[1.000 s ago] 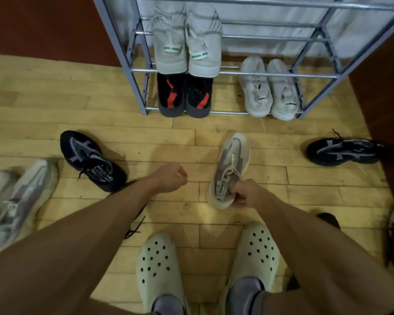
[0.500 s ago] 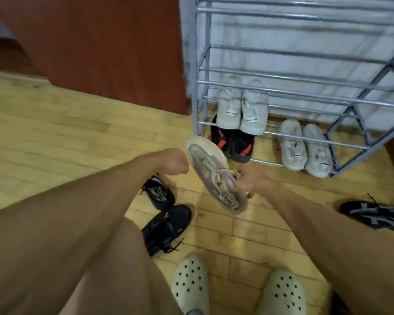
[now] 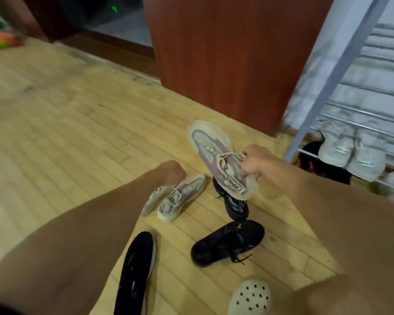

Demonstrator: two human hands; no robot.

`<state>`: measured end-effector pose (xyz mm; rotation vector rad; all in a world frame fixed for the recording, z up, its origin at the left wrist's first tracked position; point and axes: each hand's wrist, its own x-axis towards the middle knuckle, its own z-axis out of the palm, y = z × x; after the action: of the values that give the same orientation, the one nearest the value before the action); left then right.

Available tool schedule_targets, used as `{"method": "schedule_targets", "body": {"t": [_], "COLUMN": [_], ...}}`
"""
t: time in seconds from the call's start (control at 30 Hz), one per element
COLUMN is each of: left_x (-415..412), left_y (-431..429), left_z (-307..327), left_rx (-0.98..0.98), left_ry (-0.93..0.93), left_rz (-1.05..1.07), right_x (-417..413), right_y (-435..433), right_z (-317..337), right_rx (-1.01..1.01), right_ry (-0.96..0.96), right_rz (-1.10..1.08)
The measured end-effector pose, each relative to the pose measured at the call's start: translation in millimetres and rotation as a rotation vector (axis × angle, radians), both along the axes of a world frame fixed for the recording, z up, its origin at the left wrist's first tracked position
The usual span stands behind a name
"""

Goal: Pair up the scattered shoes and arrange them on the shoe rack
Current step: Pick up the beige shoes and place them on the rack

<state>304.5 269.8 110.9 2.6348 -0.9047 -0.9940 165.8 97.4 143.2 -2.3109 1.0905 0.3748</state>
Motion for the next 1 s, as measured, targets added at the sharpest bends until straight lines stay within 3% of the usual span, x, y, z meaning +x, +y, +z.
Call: {"method": "schedule_targets", "body": {"t": [0.2,0.3,0.43,0.57,0.77,1.0], "left_x": [24,31,36,39,32,-4], "left_y": [42,47,47,44,34,20], "left_z": [-106,-148,-200,-247,-261,-241], "left_rx": [0.109,0.061,-0.003,0.074,0.068,-0.085], "left_ry": [0.100,0.123,0.130,0.086,0.275,0.645], "left_rz": [0.187,0.345,0.547,0.715,0.793,0.956], "right_x": [22,17,6,-1,-11,-24], "right_y": [44,52,50,42,29,15], "right_z": [-98,-142,-179,-196,-201,-169], "right_rx": [0.236,0.349,0.390,0.398,0.433,0.412], "right_ry": [0.017,0.037,0.077,0.084,0.086,0.114], "right_rz": [-0.139,-0.169,-0.161,-0.160,-0.195,-0.217]}}
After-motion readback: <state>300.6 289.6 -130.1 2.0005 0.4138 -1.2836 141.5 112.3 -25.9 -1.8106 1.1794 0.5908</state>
